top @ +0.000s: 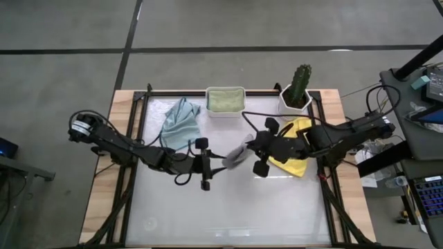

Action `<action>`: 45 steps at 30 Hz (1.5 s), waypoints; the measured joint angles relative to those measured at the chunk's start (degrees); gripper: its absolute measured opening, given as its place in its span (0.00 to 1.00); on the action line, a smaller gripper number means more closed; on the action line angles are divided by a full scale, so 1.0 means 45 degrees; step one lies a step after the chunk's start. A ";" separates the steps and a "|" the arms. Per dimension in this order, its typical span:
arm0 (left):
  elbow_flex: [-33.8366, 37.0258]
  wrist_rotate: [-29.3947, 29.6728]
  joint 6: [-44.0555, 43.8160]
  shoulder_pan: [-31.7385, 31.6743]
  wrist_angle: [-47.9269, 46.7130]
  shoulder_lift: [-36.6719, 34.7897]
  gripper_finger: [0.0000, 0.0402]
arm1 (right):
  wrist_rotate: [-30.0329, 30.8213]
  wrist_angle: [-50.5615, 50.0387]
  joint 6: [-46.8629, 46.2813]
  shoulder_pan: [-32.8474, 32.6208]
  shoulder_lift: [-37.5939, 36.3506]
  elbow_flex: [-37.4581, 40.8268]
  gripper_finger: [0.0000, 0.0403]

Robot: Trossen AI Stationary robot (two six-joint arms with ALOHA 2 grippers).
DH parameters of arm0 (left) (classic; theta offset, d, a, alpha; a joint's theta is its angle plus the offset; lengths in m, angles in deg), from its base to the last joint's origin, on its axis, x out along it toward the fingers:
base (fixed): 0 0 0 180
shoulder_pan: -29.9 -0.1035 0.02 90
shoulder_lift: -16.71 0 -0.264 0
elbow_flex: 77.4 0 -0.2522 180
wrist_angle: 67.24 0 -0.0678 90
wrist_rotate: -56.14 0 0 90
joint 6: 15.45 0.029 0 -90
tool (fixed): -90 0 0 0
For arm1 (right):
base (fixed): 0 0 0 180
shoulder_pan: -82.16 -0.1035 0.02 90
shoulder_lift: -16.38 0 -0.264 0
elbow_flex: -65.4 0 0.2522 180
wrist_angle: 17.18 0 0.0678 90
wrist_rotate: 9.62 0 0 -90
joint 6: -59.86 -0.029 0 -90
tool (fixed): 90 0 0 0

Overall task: Fold microfiber towels
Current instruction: Fold the gray cloth

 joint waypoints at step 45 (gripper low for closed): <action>-0.0264 -0.1554 -0.0122 -0.1048 0.5930 0.4581 0.39 | 0.1132 0.0224 -0.0408 -0.0005 0.0029 0.0000 0.02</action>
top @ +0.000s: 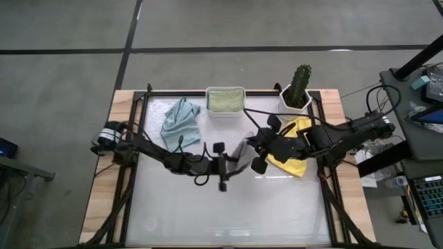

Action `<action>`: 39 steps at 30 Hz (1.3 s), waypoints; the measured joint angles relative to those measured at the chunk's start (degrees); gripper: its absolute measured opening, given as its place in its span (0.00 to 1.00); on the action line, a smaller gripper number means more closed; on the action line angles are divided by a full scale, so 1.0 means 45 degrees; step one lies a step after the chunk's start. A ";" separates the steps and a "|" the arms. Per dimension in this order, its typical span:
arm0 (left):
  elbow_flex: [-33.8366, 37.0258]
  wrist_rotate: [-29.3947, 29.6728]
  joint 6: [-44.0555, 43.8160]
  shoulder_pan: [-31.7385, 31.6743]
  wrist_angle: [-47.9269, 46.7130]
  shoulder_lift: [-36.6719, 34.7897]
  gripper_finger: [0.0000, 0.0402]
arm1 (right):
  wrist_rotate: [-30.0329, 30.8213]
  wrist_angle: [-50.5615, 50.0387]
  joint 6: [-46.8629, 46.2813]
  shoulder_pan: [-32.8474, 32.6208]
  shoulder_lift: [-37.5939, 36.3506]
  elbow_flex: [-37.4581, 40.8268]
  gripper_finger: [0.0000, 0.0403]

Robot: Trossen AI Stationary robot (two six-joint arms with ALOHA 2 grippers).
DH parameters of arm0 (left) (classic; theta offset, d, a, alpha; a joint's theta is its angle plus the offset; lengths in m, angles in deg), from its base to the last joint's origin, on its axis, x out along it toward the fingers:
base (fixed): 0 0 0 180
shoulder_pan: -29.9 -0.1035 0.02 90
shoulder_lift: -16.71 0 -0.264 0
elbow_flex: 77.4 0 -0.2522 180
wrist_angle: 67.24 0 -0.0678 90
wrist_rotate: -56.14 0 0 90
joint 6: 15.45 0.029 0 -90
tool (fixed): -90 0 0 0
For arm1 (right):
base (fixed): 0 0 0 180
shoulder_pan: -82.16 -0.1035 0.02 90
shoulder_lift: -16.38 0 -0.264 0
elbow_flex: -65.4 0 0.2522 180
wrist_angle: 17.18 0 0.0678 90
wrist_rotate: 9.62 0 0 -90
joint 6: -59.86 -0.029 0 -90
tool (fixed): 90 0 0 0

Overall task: Fold microfiber towels
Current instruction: Fold the gray cloth

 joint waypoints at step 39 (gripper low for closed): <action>-0.0895 -0.2825 -0.2447 0.0750 -1.0298 -0.7032 0.00 | -0.6560 -0.3707 0.0130 0.0005 -0.0120 -0.1367 0.02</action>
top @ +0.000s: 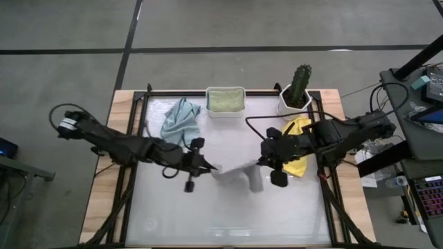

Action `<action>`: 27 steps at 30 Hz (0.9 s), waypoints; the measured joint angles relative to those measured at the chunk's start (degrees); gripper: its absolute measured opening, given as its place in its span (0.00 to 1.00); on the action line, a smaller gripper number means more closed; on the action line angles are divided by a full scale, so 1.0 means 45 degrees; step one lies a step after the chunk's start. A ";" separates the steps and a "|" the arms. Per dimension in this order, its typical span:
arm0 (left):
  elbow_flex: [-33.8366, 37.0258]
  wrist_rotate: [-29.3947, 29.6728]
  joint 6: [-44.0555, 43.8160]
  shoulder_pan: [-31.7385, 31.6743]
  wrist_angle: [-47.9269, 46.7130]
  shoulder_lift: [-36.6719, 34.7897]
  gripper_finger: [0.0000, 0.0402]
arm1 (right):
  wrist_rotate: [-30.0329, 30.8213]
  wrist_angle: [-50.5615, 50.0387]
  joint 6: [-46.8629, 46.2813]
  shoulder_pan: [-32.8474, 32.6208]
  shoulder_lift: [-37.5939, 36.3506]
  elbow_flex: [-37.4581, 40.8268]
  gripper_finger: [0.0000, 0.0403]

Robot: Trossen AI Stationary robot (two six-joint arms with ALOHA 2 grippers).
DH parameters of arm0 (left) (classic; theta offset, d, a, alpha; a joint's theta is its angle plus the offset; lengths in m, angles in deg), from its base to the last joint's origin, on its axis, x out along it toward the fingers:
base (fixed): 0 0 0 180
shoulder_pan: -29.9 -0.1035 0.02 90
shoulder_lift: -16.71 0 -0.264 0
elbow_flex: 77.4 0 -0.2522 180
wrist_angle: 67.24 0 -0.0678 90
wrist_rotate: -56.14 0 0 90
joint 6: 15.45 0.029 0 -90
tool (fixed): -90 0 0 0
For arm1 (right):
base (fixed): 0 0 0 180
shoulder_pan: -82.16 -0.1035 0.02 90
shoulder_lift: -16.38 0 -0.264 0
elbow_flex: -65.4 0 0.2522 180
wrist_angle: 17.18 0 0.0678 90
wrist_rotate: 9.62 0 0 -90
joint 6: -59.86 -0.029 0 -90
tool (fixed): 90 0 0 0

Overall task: Fold microfiber towels
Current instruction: Fold the gray cloth

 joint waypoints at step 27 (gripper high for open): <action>-0.3164 -0.0893 0.1555 -0.2909 -0.7569 -0.2358 0.00 | 0.3999 -0.0512 0.2959 0.1859 0.0134 -0.0532 0.02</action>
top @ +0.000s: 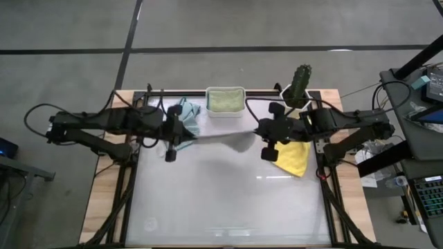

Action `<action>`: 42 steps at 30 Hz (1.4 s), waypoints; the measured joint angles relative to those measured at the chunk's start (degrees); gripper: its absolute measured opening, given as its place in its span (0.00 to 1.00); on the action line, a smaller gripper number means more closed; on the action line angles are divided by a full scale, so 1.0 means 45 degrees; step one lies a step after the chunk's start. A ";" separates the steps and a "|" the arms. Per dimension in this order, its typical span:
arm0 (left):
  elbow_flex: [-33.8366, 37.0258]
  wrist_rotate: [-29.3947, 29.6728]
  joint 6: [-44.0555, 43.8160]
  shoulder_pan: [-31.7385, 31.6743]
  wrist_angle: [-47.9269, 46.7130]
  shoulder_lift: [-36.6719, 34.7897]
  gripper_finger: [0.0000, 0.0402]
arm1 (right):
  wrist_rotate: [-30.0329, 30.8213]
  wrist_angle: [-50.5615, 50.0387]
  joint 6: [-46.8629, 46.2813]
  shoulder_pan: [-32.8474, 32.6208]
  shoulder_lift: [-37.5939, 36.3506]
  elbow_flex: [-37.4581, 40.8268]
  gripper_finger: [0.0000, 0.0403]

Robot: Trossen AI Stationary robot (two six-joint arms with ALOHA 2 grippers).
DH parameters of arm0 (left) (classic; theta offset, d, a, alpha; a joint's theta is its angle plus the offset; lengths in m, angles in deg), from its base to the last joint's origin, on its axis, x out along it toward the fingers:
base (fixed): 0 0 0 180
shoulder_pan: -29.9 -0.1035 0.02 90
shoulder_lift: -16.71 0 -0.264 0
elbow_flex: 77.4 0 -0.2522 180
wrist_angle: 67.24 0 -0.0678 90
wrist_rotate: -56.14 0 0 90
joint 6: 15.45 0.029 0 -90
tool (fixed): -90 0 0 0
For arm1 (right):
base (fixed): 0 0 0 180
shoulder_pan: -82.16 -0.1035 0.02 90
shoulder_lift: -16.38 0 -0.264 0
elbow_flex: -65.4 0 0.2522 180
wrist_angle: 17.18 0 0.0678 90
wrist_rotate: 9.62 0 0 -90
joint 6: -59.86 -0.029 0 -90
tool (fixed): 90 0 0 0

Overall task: Fold microfiber towels
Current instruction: Fold the gray cloth

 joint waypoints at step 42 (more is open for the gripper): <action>0.3876 0.2057 -0.6092 0.4517 0.3784 0.7041 0.00 | -0.5116 0.5246 -0.5622 -0.1809 0.3290 0.6929 0.27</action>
